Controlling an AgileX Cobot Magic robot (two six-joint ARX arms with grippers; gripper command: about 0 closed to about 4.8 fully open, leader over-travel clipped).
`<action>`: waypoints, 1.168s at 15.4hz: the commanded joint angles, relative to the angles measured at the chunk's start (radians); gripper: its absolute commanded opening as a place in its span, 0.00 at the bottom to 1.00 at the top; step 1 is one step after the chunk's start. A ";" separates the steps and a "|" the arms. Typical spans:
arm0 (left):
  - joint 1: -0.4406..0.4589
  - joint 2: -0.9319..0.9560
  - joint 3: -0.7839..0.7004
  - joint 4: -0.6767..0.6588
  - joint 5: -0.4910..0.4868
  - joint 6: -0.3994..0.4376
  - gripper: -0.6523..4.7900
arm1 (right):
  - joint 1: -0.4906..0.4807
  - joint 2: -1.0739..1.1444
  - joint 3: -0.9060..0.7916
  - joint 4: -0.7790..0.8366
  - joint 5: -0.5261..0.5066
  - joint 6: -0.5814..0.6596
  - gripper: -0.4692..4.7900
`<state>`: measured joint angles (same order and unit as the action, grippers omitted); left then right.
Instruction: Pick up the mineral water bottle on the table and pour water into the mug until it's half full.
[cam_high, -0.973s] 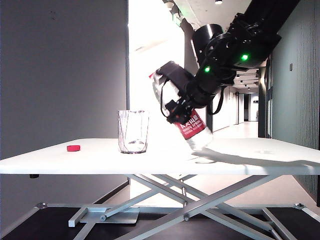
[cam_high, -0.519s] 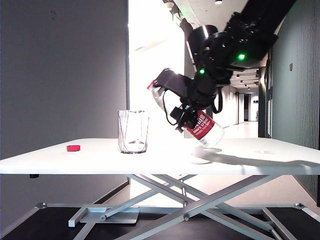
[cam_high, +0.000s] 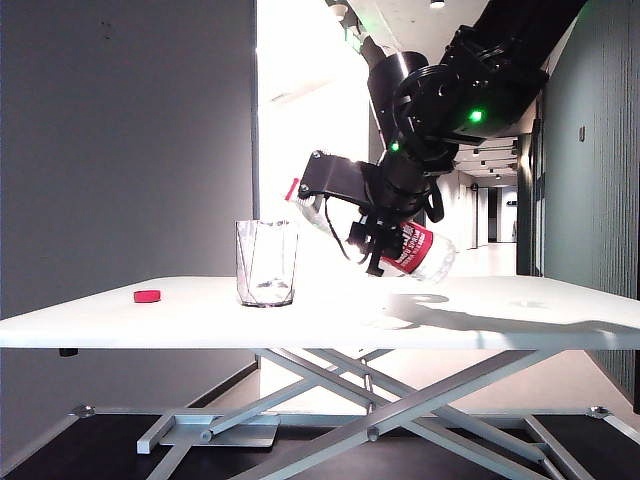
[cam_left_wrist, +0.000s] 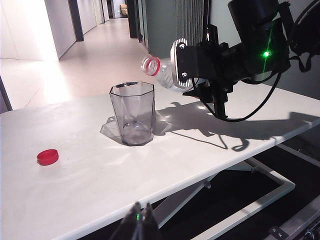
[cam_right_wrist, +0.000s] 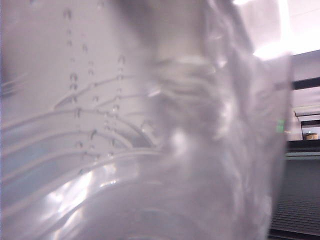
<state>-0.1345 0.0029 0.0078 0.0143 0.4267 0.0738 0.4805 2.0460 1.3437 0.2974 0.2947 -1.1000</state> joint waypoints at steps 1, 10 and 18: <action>-0.001 0.001 0.002 0.009 0.004 -0.003 0.11 | 0.003 -0.008 0.034 0.081 0.021 -0.005 0.50; -0.001 0.001 0.002 0.009 0.005 -0.003 0.11 | 0.006 0.038 0.111 0.079 0.119 -0.185 0.50; -0.001 0.001 0.002 0.008 0.005 -0.003 0.11 | 0.007 0.038 0.111 0.172 0.187 -0.416 0.50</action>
<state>-0.1349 0.0032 0.0078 0.0143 0.4267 0.0738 0.4847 2.1017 1.4395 0.3851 0.4713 -1.4906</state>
